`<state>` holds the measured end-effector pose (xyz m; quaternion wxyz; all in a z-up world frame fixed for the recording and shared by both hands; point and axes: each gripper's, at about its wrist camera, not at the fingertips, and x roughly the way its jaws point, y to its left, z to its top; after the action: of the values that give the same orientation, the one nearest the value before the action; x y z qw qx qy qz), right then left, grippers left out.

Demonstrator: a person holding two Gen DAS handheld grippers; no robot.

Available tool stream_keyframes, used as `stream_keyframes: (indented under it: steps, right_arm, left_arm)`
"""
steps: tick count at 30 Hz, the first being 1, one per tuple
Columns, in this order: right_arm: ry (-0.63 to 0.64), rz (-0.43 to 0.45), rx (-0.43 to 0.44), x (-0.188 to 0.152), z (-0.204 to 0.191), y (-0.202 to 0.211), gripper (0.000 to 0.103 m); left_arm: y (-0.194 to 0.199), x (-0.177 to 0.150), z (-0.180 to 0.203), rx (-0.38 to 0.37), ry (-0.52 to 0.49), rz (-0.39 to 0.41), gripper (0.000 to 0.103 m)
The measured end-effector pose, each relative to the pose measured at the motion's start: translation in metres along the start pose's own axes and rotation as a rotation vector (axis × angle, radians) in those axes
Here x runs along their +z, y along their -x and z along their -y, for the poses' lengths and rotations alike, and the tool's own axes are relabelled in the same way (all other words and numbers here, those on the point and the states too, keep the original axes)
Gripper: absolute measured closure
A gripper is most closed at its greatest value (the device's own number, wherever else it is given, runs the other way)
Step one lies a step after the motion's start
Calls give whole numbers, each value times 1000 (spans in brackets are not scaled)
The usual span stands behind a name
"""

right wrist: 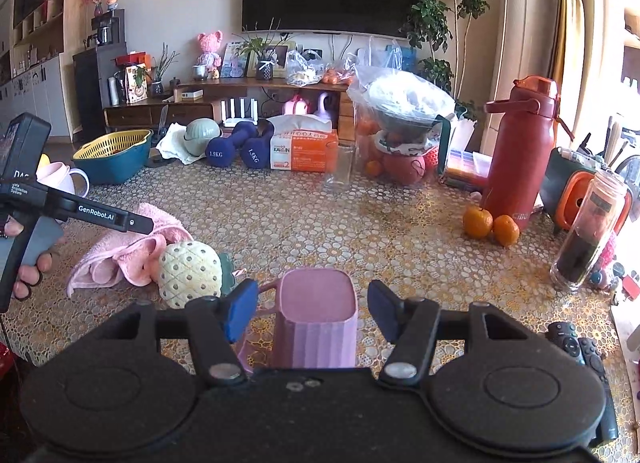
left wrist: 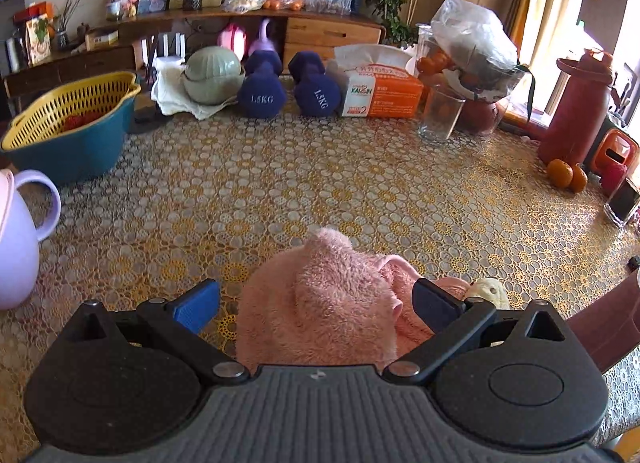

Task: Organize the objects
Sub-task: 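Grasp the pink fuzzy plush with the left tool while the right tool grasps the lilac cup, then lift the pink plush with the left tool while the right tool lifts the lilac cup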

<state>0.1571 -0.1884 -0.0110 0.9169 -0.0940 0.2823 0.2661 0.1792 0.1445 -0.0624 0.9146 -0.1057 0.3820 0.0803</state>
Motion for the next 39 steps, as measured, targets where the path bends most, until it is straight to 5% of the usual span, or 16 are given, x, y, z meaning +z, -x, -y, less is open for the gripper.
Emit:
stream_keyframes:
  steps: [3,5,11,13,19,31,37,39]
  right_arm:
    - [-15,-40,12,1,5,-12,42]
    - [-23,-57,22,0,6,-18,42]
    - [-43,-80,36,3,7,-29,40]
    - [-46,-86,36,4,8,-30,40]
    - [-35,-91,29,5,7,-28,41]
    - [30,-56,35,-1,3,-19,40]
    - [26,-38,38,-3,6,-15,40]
    - [43,-32,47,-3,6,-14,40]
  left_arm:
    - [-11,-4,-5,-8,15,-27,2]
    - [-15,-5,-6,-25,26,-38,12]
    - [-14,-5,-4,-62,35,-21,47]
    - [-10,-3,-4,-67,38,-8,69]
    - [18,5,7,-81,-7,54,79]
    - [100,26,108,-407,-264,180,90]
    - [101,20,120,-333,-350,182,88]
    - [94,13,113,-263,-355,162,77]
